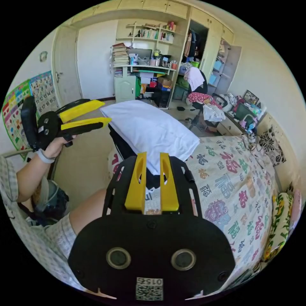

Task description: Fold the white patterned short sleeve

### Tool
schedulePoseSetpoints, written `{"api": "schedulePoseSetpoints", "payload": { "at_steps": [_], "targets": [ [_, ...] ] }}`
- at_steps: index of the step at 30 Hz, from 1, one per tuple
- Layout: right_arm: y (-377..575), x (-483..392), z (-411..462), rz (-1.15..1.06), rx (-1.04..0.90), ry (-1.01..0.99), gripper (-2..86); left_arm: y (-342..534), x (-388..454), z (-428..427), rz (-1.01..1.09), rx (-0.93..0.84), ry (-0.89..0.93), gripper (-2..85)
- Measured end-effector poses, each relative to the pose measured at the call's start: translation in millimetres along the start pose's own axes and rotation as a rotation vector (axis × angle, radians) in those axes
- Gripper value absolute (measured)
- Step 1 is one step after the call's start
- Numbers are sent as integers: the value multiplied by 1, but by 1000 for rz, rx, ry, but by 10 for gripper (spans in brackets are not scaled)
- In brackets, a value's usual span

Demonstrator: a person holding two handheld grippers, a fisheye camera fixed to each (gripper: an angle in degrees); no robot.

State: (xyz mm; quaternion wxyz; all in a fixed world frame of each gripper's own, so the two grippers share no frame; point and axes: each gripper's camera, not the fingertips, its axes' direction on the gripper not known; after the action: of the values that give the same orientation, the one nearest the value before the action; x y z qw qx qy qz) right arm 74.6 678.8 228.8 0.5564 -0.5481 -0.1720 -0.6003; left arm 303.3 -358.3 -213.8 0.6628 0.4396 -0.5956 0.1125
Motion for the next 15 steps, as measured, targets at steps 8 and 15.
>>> {"api": "schedulePoseSetpoints", "payload": {
  "at_steps": [8,15],
  "targets": [
    [-46,-52,30,-31,-228,-27,1,-45,43,17,65,-203,149,31],
    [-65,-68,-33,6,-113,-66,-8,-96,48,-20,8,-150,239,-2]
  ]
}}
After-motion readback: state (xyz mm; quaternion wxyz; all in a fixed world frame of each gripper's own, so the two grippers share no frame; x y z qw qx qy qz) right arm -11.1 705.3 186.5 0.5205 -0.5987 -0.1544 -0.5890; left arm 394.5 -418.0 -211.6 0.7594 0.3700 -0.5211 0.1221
